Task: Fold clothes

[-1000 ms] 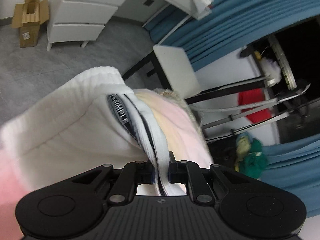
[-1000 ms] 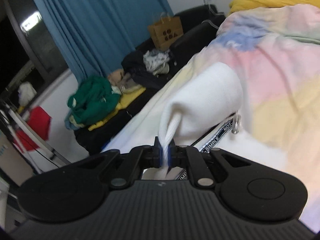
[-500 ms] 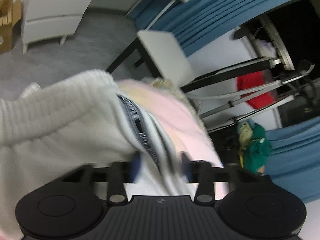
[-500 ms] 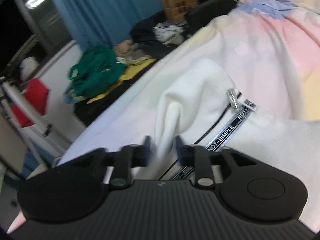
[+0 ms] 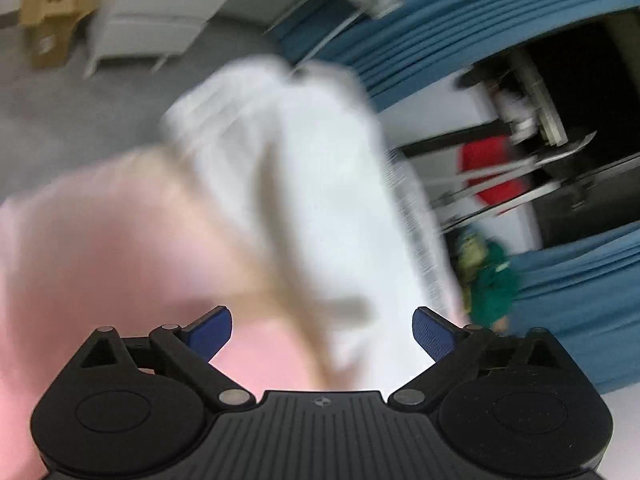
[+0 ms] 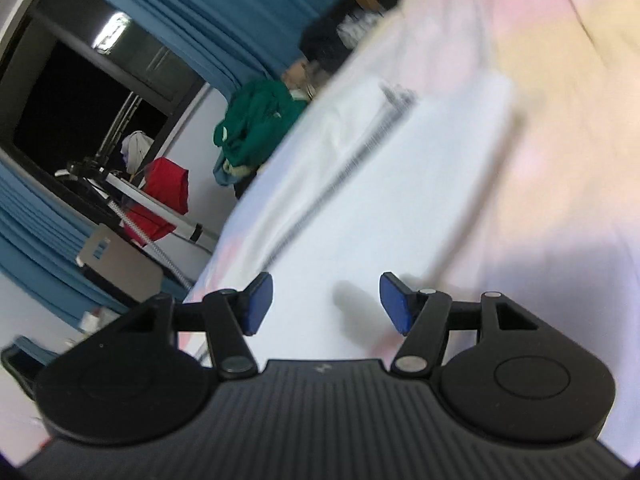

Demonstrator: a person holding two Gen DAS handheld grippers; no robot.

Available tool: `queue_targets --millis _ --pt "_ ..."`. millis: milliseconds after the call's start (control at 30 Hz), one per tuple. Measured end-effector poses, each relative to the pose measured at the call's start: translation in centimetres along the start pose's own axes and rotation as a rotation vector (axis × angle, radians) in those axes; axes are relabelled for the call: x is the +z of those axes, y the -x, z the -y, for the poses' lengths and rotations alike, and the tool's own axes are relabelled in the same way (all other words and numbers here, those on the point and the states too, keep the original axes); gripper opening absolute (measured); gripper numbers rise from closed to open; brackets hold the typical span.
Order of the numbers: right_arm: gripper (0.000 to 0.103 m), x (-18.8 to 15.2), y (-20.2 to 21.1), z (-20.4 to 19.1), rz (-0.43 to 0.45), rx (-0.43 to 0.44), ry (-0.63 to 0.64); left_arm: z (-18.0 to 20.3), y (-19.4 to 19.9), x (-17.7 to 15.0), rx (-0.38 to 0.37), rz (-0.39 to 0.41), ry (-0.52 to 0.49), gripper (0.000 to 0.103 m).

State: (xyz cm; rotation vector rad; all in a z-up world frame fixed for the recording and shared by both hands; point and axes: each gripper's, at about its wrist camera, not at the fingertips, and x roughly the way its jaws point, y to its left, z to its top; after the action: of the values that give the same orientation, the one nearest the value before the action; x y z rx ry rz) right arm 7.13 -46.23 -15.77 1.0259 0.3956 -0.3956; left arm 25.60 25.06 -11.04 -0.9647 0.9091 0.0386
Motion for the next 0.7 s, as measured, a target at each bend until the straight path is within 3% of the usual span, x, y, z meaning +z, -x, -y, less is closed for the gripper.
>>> queue_targets --millis 33,100,200,400,467,500,533,567,633,700 --pt "0.063 -0.6 0.0 0.8 -0.014 0.004 -0.021 -0.2 -0.5 -0.1 0.012 -0.019 -0.013 0.095" --pt "0.063 -1.1 -0.9 2.1 -0.056 0.013 -0.064 -0.1 -0.7 0.0 -0.011 0.020 -0.042 0.097" --pt "0.062 -0.6 -3.1 3.0 -0.038 0.042 -0.106 0.2 -2.1 0.3 -0.044 0.069 -0.049 0.096" --pt "0.060 0.5 -7.4 4.3 0.025 0.089 -0.157 1.4 -5.8 1.1 -0.048 0.262 -0.029 0.090" --pt "0.046 1.2 -8.4 4.4 0.060 0.081 -0.158 1.6 -6.4 1.5 -0.041 0.331 0.033 0.080" --pt "0.040 1.6 -8.8 4.5 0.074 0.074 -0.164 1.7 -6.6 1.5 -0.044 0.362 0.057 0.069" --pt "0.027 1.9 -9.2 4.5 0.082 0.068 -0.166 1.9 -7.1 1.8 -0.039 0.378 0.067 0.059" --pt "0.021 2.1 -9.4 4.4 0.089 0.063 -0.160 1.9 -7.4 2.0 -0.026 0.383 0.068 0.053" --pt "0.016 2.3 -9.5 4.0 0.136 0.047 -0.144 2.0 -7.4 2.3 -0.010 0.388 0.067 0.033" --pt "0.014 2.4 -9.1 3.5 0.150 0.045 -0.141 2.0 -6.8 2.6 -0.017 0.390 0.067 0.025"
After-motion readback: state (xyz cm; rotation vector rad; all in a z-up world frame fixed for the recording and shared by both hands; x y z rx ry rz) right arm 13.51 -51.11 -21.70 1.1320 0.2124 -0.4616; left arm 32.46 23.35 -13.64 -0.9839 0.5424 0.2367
